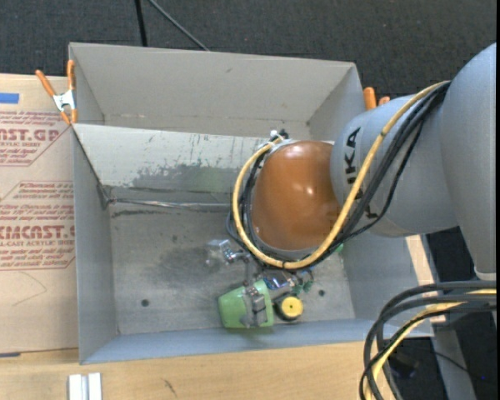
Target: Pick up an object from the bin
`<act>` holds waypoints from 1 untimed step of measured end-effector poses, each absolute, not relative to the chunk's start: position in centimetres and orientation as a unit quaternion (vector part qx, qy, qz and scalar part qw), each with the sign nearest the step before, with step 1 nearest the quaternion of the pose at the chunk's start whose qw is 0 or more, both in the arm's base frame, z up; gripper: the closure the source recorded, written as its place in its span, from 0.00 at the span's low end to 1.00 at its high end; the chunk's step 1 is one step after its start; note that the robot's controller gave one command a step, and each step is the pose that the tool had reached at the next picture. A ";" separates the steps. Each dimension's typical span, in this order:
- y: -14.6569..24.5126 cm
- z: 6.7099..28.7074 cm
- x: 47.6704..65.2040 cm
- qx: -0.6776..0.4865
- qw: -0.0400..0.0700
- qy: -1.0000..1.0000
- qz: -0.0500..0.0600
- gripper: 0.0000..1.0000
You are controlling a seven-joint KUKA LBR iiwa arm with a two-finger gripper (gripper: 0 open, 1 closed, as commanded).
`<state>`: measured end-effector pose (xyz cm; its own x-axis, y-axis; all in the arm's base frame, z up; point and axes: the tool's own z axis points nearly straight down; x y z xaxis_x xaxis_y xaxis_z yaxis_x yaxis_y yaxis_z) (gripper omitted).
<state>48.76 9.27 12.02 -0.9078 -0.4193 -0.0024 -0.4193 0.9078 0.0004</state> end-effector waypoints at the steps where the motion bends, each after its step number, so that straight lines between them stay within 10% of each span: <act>1: 8.3 7.0 48.2 -0.389 0.003 0.921 0.000 0.00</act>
Offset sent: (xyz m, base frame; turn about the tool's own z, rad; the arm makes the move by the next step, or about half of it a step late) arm -0.0073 -0.0103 -0.0502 -0.3670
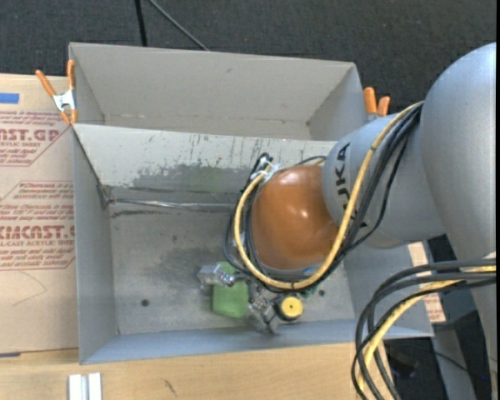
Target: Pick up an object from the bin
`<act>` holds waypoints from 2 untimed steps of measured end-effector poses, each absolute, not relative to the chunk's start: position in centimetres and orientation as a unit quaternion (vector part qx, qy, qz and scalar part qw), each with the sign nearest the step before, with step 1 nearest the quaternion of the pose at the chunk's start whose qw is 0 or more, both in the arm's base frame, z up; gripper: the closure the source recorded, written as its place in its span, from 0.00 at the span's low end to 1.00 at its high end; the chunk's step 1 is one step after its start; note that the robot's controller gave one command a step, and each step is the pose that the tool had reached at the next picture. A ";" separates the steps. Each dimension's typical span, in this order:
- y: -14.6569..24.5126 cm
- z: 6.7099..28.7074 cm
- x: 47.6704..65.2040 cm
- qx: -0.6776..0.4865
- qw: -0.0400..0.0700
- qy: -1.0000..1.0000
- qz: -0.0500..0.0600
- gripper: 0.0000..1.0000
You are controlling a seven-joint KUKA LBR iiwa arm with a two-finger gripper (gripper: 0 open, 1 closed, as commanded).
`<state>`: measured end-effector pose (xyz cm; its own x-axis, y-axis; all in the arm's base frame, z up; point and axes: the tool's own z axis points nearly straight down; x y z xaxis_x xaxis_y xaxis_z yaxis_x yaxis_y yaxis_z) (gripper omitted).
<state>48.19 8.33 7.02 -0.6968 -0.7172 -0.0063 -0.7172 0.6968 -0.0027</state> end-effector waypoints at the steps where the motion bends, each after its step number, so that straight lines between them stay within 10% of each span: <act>1: 8.4 7.1 48.3 -0.389 0.006 0.921 0.000 0.00; 2: 8.4 7.0 48.2 -0.389 0.003 0.921 0.001 1.00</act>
Offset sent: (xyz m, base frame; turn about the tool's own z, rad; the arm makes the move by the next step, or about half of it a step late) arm 0.0000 0.0000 0.0000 0.0000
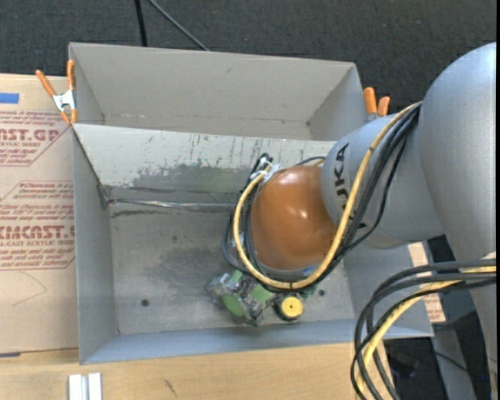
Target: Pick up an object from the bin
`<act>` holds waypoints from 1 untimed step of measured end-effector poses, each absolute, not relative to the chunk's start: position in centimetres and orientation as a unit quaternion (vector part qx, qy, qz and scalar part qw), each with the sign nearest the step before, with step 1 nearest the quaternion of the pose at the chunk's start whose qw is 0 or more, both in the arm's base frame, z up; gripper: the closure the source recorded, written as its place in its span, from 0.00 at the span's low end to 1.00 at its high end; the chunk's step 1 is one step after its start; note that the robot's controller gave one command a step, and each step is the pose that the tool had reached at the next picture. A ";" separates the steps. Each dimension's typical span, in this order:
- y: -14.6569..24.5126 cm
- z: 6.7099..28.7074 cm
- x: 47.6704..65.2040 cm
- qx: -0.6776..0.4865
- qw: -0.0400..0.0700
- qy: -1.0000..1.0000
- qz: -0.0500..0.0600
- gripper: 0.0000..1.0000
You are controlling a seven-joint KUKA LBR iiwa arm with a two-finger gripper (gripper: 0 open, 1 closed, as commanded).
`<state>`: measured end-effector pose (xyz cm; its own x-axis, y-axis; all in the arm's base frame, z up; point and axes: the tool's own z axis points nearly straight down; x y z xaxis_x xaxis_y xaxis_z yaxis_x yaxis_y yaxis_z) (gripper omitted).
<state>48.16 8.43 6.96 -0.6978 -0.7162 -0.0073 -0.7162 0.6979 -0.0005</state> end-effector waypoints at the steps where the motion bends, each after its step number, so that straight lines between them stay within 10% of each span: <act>1: 8.5 7.6 48.1 -0.388 0.000 0.922 0.001 1.00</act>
Offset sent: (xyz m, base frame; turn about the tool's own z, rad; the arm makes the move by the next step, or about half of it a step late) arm 0.0002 0.0000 0.0072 0.0000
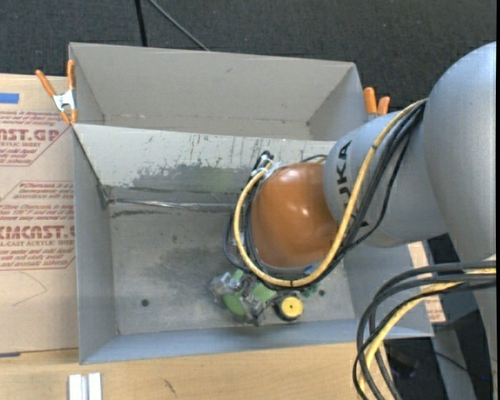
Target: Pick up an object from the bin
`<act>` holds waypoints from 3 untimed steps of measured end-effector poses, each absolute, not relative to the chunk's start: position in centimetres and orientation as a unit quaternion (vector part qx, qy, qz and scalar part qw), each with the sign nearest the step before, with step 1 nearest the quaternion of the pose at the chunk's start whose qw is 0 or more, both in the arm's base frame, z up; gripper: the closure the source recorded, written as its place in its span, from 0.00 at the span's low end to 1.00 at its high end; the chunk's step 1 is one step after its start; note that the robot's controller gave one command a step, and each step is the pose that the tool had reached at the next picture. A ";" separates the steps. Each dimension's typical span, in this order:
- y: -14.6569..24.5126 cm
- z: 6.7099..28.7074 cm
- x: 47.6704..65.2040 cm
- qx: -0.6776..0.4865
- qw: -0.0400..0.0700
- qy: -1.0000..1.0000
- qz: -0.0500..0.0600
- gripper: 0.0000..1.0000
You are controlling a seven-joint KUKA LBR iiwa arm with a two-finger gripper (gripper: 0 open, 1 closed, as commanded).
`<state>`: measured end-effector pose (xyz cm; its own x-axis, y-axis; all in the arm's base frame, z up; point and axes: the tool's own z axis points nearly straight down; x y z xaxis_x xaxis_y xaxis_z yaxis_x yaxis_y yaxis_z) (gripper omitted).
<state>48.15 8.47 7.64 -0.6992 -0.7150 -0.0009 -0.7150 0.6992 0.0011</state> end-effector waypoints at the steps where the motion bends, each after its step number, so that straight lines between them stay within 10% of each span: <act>1: 8.5 8.0 48.1 -0.387 0.000 0.922 0.001 1.00; 3: 8.7 10.4 48.1 -0.386 0.000 0.923 0.000 1.00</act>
Offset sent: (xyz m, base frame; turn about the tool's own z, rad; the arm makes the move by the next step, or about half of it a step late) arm 0.0001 0.0001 0.0043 0.0000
